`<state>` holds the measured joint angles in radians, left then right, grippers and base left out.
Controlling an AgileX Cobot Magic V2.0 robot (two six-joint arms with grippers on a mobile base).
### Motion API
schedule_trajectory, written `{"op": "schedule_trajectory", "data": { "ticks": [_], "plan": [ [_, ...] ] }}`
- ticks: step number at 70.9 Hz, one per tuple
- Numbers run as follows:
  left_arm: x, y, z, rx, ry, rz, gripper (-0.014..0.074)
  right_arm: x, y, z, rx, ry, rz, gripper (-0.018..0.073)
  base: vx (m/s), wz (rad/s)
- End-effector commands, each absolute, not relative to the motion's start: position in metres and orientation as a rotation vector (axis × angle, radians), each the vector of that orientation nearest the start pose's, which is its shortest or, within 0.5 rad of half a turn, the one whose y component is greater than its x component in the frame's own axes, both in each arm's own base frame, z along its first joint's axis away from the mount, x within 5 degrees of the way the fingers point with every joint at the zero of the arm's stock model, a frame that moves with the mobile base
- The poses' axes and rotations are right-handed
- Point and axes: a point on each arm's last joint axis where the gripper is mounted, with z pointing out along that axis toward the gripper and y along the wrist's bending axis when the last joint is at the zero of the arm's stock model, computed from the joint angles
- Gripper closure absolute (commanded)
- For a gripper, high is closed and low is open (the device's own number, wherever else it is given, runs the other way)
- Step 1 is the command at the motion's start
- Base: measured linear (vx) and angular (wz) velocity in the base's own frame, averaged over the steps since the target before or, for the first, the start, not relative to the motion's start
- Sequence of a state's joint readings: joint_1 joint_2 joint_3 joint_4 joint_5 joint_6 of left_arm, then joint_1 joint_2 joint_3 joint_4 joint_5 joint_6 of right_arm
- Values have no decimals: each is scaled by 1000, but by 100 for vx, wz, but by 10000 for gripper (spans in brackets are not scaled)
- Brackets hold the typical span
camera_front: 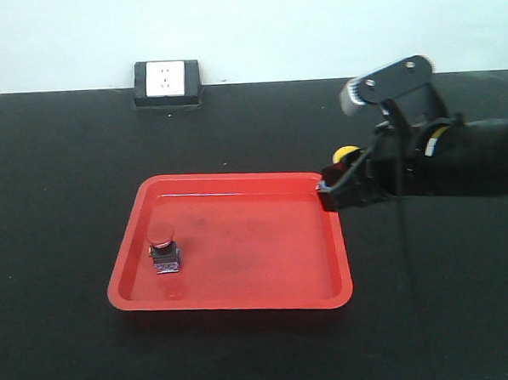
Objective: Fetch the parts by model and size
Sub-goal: 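Lower the yellow-capped switch into the tray with the right gripper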
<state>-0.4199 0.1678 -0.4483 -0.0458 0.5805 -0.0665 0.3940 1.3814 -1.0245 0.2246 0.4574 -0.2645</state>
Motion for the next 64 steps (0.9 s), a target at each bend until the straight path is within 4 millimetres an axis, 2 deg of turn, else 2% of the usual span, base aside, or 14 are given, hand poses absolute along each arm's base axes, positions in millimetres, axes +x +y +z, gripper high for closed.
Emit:
{"op": "schedule_trajectory", "data": {
  "ticks": [1, 17, 29, 48, 55, 64],
  "plan": [
    [39, -21, 312, 286, 1700, -428, 20, 291, 131, 316, -476, 2189, 328, 546, 0, 0],
    [39, -21, 312, 286, 1700, -428, 20, 327, 146, 283, -499, 2312, 321, 543, 0, 0],
    [39, -21, 312, 286, 1700, -428, 20, 347, 153, 255, -514, 2371, 298, 536, 0, 0],
    [39, -21, 312, 286, 1700, -428, 20, 357, 157, 224, -525, 2446, 282, 509, 0, 0],
    [39, -21, 312, 286, 1700, -428, 20, 357, 157, 218, -525, 2468, 285, 463, 0, 0],
    [39, -21, 312, 286, 1700, -428, 20, 356, 158, 215, -518, 2492, 290, 349, 0, 0]
  ]
}}
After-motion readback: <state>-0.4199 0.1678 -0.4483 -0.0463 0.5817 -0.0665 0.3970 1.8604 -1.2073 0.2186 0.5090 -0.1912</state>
